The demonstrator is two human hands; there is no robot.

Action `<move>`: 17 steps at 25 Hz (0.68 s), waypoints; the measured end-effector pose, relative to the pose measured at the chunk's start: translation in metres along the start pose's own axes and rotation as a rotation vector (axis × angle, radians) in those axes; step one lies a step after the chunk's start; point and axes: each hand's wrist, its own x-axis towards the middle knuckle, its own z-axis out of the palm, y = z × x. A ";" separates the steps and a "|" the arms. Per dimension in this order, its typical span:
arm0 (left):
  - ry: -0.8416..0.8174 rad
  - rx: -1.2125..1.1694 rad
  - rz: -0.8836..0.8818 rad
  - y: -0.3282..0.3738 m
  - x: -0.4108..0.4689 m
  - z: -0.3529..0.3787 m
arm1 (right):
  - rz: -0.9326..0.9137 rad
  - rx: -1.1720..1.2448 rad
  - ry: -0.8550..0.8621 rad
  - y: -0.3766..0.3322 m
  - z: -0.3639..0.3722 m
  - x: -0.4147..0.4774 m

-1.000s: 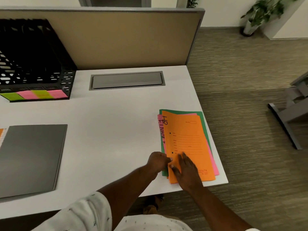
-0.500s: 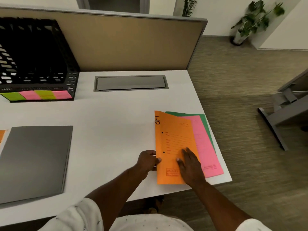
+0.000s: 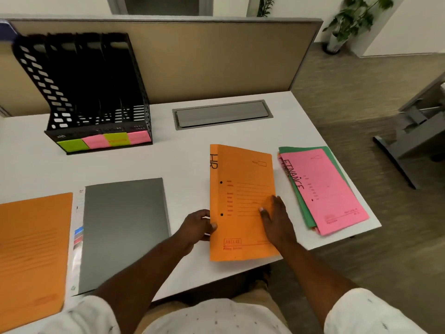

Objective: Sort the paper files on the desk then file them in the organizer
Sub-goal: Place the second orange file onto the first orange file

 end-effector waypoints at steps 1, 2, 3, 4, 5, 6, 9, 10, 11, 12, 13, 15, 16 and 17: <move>0.007 0.011 -0.001 -0.005 -0.008 -0.019 | 0.015 0.059 0.022 -0.014 0.008 -0.009; 0.018 0.020 -0.005 -0.010 -0.016 -0.036 | 0.060 0.149 0.045 -0.024 0.016 -0.016; 0.031 0.026 -0.010 -0.015 -0.023 -0.051 | 0.137 0.259 0.051 -0.033 0.021 -0.021; 0.043 0.031 -0.013 -0.019 -0.032 -0.066 | 0.214 0.372 0.040 -0.043 0.025 -0.026; 0.055 0.029 -0.012 -0.023 -0.041 -0.079 | 0.259 0.471 0.018 -0.050 0.029 -0.030; 0.064 0.025 -0.008 -0.028 -0.050 -0.091 | 0.277 0.541 -0.015 -0.055 0.033 -0.033; 0.092 -0.022 0.012 -0.043 -0.077 -0.113 | 0.289 0.718 -0.143 -0.069 0.038 -0.039; 0.108 -0.044 0.013 -0.048 -0.085 -0.116 | 0.296 0.756 -0.193 -0.072 0.040 -0.041; 0.130 -0.058 0.011 -0.053 -0.092 -0.118 | 0.298 0.771 -0.251 -0.075 0.042 -0.043; 0.159 -0.072 0.007 -0.058 -0.100 -0.119 | 0.281 0.785 -0.312 -0.079 0.043 -0.044; 0.183 -0.084 0.003 -0.063 -0.108 -0.121 | 0.259 0.793 -0.353 -0.084 0.044 -0.047; 0.216 -0.090 0.004 -0.073 -0.124 -0.126 | 0.218 0.795 -0.396 -0.091 0.050 -0.052; 0.229 -0.093 0.008 -0.076 -0.132 -0.129 | 0.195 0.799 -0.424 -0.095 0.054 -0.056; 0.247 -0.101 0.013 -0.080 -0.138 -0.132 | 0.165 0.803 -0.450 -0.100 0.057 -0.061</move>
